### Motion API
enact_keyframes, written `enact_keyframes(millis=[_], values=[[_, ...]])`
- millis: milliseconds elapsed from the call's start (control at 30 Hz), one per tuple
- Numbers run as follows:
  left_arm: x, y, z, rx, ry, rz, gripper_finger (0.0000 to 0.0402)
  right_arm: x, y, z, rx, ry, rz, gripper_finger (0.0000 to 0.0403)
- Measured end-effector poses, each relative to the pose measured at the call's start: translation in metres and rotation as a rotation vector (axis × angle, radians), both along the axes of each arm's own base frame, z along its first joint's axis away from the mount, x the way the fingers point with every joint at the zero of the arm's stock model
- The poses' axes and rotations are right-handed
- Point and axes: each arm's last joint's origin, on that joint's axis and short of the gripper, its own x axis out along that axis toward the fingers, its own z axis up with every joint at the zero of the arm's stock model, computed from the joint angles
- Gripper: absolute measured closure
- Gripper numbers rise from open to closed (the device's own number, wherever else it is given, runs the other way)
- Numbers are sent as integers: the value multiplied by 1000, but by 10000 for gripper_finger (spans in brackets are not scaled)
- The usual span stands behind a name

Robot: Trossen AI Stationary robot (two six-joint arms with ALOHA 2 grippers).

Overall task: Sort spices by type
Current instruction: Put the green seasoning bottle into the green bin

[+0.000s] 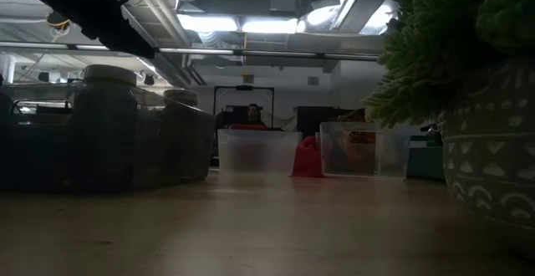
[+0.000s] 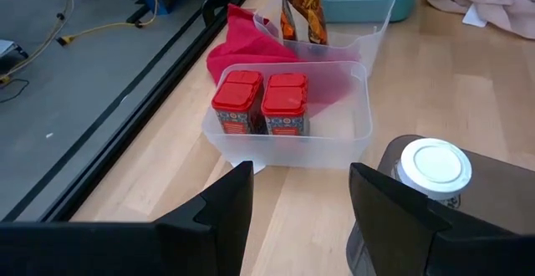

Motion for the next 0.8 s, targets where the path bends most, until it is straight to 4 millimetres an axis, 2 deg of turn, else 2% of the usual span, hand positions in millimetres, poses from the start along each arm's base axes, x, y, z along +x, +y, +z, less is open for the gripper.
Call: enact_keyframes(millis=[267, 433, 600, 800], values=[[0, 0, 0, 1, 1, -1, 219, -3, -24, -45, 20, -79, -113, 200], [0, 0, 0, 1, 1, 0, 219, -3, -36, -67, 18, -159, -177, 200], [0, 0, 0, -3, 0, 2, 219, -1, -45, -79, 36, -222, -246, 200], [0, 0, 0, -5, -1, 3, 219, 3, -49, -83, 76, -269, -303, 200]])
